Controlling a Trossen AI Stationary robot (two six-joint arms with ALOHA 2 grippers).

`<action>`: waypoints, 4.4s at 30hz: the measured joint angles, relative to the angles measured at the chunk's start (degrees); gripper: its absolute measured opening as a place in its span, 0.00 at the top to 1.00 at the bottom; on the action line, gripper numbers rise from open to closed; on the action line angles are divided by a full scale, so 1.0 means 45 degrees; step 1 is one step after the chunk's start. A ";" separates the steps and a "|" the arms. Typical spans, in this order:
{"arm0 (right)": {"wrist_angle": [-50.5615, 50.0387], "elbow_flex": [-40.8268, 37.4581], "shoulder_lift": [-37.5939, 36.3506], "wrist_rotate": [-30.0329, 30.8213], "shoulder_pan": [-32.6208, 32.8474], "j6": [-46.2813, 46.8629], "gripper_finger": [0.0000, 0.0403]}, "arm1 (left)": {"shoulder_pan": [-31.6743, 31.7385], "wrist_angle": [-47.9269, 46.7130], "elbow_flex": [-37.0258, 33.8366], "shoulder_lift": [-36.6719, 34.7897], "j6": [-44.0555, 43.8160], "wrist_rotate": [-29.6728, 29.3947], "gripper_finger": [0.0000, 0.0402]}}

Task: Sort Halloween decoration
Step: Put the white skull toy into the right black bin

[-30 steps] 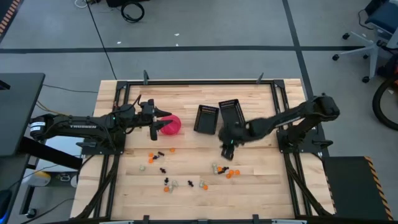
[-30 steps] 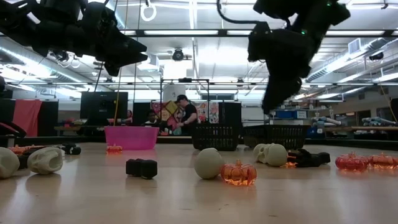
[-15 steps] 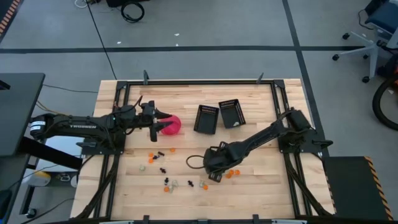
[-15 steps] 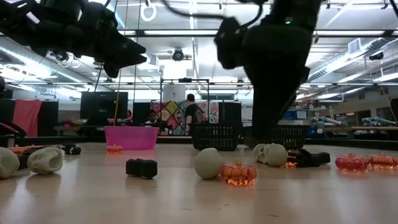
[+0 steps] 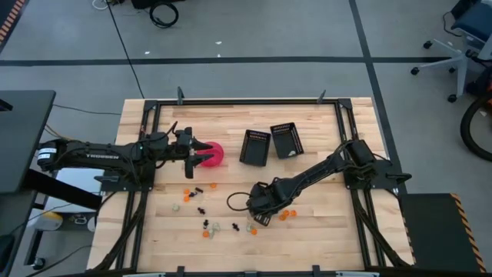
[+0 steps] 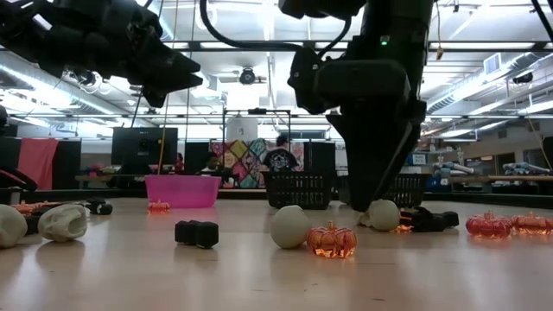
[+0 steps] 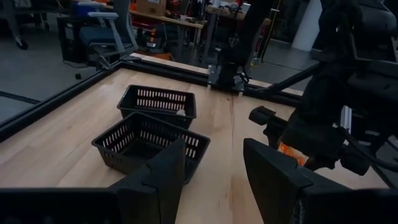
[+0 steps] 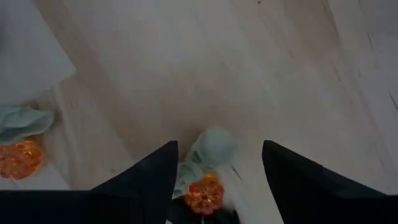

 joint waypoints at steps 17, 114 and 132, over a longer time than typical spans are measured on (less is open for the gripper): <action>0.1150 -0.0765 -0.0013 -0.0191 -0.0342 -0.1437 0.75 | 0.0000 -0.0070 0.0000 -0.0002 0.0024 0.0000 0.57; 0.7099 -0.5014 -0.1923 0.1039 0.1483 -0.7069 0.67 | 0.0005 -0.0050 -0.0005 -0.0002 0.0177 -0.0301 0.57; 0.2864 -0.5048 -0.4670 0.5197 0.0679 -0.7352 0.70 | 0.0005 -0.0073 -0.0005 -0.0002 0.0174 -0.0301 0.57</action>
